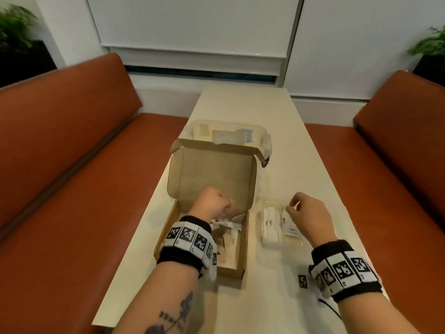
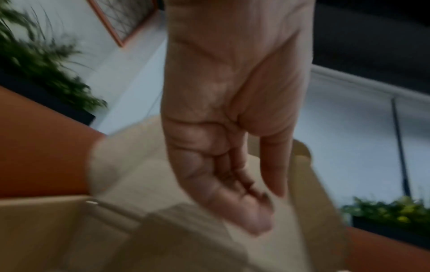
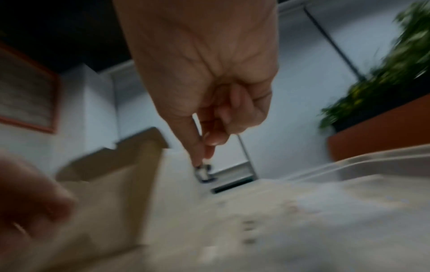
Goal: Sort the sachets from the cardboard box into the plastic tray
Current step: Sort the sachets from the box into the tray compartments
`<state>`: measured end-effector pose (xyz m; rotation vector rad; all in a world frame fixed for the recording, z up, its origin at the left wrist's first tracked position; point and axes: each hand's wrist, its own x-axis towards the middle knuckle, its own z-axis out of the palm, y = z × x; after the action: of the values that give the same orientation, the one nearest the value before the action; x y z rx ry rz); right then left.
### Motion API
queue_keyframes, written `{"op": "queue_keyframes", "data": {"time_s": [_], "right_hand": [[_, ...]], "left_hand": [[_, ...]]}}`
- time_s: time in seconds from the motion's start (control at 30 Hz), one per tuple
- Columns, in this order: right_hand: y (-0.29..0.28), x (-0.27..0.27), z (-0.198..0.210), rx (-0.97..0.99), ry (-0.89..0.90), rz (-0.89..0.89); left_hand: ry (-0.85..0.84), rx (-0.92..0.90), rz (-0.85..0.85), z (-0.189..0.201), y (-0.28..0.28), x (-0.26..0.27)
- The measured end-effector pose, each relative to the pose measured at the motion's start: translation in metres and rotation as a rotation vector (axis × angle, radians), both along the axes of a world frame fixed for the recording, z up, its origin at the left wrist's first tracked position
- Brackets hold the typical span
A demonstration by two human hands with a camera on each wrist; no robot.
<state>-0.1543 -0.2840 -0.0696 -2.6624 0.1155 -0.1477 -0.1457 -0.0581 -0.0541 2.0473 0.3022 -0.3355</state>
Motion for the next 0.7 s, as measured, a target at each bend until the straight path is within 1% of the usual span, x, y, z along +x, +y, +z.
{"op": "queue_keyframes", "data": {"time_s": [0.07, 0.13, 0.17, 0.23, 0.3, 0.37, 0.47, 0.6, 0.7], "right_hand": [[0.036, -0.004, 0.004, 0.109, 0.033, 0.144], [0.068, -0.010, 0.001, 0.157, 0.109, 0.287], [0.082, -0.012, -0.003, 0.148, 0.168, 0.340], [0.103, -0.017, -0.015, 0.045, 0.276, 0.403], [0.117, -0.022, -0.024, -0.079, 0.334, 0.428], [0.126, -0.026, -0.028, -0.160, 0.354, 0.456], [0.133, -0.030, -0.031, -0.206, 0.381, 0.467], [0.135, -0.032, -0.034, -0.213, 0.432, 0.471], [0.135, -0.033, -0.034, -0.194, 0.414, 0.467]], "left_hand": [[0.076, 0.251, -0.027, -0.004, 0.020, -0.006], [0.192, 0.447, -0.114, -0.011, 0.034, -0.016], [0.256, 0.512, -0.156, -0.015, 0.038, -0.021], [0.355, 0.599, -0.210, -0.027, 0.041, -0.028], [0.380, 0.668, -0.236, -0.036, 0.041, -0.033], [0.368, 0.696, -0.249, -0.042, 0.038, -0.036], [0.338, 0.712, -0.280, -0.048, 0.035, -0.042], [0.270, 0.598, -0.287, -0.053, 0.034, -0.049], [0.259, 0.564, -0.369, -0.050, 0.033, -0.050]]}}
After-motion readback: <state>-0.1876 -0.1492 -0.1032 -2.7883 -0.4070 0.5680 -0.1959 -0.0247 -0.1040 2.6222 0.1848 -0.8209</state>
